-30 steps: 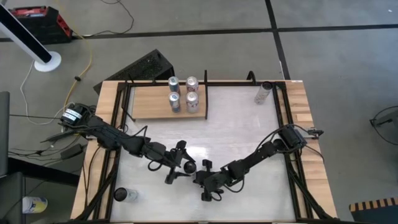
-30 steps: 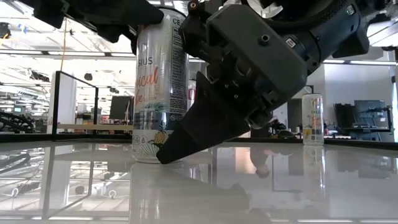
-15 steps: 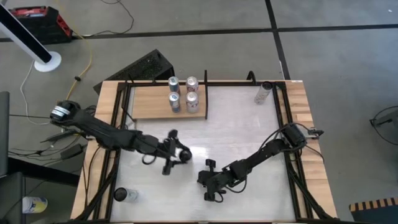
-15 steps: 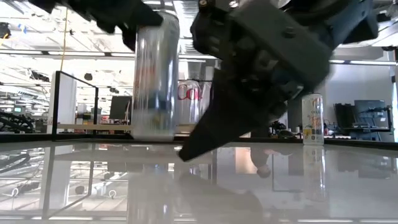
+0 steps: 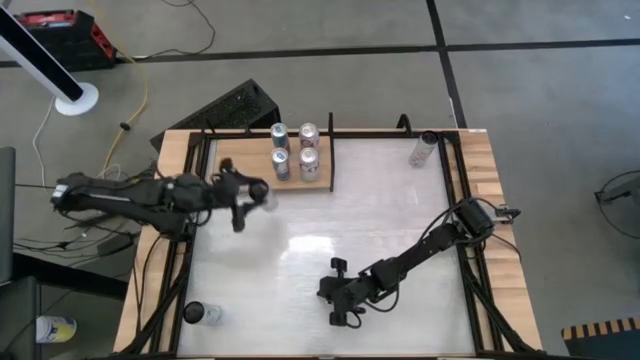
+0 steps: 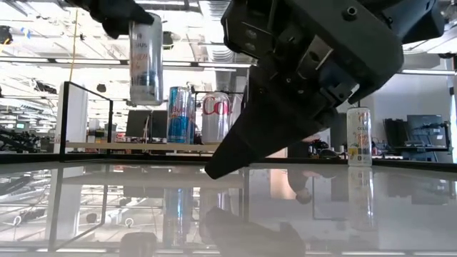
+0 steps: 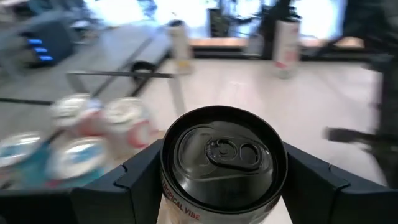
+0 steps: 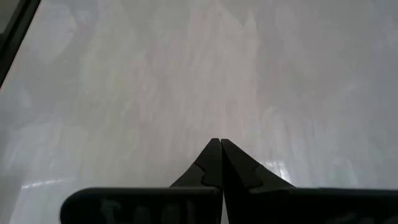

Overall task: Place canned beverage on shelf
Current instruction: Put the bottom orange soda can on the shelf, then put the orange soda can on the shelf

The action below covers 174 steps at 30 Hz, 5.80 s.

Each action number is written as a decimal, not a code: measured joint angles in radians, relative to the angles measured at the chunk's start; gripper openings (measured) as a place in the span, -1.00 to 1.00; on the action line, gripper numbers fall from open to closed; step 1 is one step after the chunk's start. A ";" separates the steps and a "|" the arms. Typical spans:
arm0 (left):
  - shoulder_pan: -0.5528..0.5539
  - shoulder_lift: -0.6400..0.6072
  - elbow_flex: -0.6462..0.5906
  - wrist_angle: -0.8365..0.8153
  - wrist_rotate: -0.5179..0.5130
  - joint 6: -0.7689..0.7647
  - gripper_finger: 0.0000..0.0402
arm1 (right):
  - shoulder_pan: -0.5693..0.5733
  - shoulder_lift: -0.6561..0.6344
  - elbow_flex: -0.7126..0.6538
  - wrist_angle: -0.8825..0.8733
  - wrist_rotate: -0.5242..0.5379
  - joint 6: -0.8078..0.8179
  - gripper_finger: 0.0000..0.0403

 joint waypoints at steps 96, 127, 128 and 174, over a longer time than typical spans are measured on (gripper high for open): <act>1.009 0.217 0.220 0.047 1.030 0.065 0.78 | -0.118 -0.081 0.002 -0.084 -0.151 -0.098 -0.87; 0.512 0.105 0.221 -0.132 0.752 0.102 0.78 | -0.837 -0.817 -0.001 -1.268 0.495 0.268 -0.53; 0.512 0.105 0.221 -0.139 0.752 0.107 0.78 | -0.870 -0.817 -0.001 -1.274 0.494 0.266 -0.47; 0.509 0.109 0.220 -0.204 0.818 0.080 0.78 | -1.070 -0.983 -0.442 -0.719 0.242 0.083 0.27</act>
